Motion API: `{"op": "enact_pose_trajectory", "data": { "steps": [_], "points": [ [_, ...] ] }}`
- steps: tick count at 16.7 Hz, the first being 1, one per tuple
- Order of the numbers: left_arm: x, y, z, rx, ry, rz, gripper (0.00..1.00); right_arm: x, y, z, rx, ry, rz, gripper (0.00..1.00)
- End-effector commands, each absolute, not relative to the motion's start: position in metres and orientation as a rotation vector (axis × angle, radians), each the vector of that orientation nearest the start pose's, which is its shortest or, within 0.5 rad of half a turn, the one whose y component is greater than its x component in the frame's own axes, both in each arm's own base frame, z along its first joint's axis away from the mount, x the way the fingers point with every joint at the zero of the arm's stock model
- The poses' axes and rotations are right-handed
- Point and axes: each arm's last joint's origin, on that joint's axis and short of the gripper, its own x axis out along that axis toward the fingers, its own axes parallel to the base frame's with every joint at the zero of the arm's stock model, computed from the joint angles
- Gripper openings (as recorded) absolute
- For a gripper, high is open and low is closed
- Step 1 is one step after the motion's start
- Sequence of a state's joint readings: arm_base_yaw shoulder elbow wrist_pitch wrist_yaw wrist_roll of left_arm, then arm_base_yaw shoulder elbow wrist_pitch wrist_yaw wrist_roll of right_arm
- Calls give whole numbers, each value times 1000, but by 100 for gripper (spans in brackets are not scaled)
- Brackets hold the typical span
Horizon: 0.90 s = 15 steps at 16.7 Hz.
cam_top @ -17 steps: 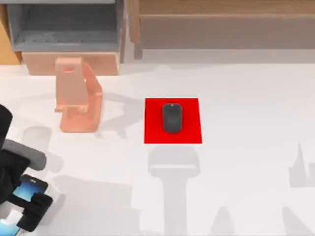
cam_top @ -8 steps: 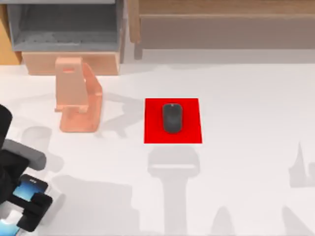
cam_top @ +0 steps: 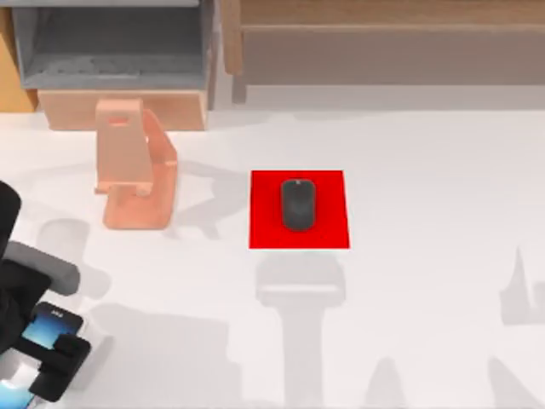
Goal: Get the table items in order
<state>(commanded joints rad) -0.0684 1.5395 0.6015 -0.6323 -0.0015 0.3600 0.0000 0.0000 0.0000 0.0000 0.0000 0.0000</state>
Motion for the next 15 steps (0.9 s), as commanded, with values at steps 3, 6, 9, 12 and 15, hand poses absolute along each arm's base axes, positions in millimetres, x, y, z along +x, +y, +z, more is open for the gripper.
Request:
{"op": "enact_pose_trajectory", "data": {
  "steps": [3,6,9,12,15],
  "points": [
    [212,-15,115,335,1523,-341,0,106,-1,160,0,0,0,100],
    [212,-15,127,334,1522,-341,0,106,-1,160,0,0,0,100],
    [210,-14,140,333,1538,-342,0,106,-1,160,0,0,0,100],
    [211,-15,144,334,1527,-340,0,106,-1,160,0,0,0,100],
    [213,-14,144,335,1514,-329,0,106,-1,160,0,0,0,100]
  ]
}}
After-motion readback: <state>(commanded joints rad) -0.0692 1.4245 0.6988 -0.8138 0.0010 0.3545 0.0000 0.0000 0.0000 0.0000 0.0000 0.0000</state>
